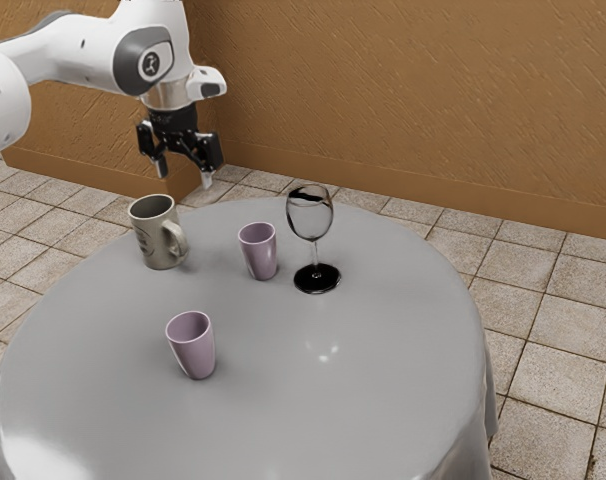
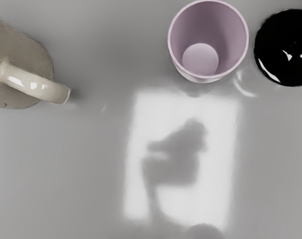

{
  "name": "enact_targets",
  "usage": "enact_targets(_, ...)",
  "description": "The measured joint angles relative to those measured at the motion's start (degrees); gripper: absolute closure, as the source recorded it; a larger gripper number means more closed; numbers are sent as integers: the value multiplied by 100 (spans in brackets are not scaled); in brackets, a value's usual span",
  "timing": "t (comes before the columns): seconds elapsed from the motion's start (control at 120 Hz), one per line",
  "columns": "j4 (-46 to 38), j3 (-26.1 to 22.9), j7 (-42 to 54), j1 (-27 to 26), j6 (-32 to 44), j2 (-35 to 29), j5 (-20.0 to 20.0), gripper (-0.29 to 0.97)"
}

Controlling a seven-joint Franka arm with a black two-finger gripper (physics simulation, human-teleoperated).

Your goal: Place the left cup onto the right cup

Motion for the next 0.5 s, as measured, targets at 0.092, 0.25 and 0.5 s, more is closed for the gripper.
enact_targets(0.092,70,-132,24,129,12,133,-54,3)
enact_targets(0.25,195,-355,70,223,17,291,-95,7)
enact_targets(0.5,410,-629,131,453,-6,693,-107,11)
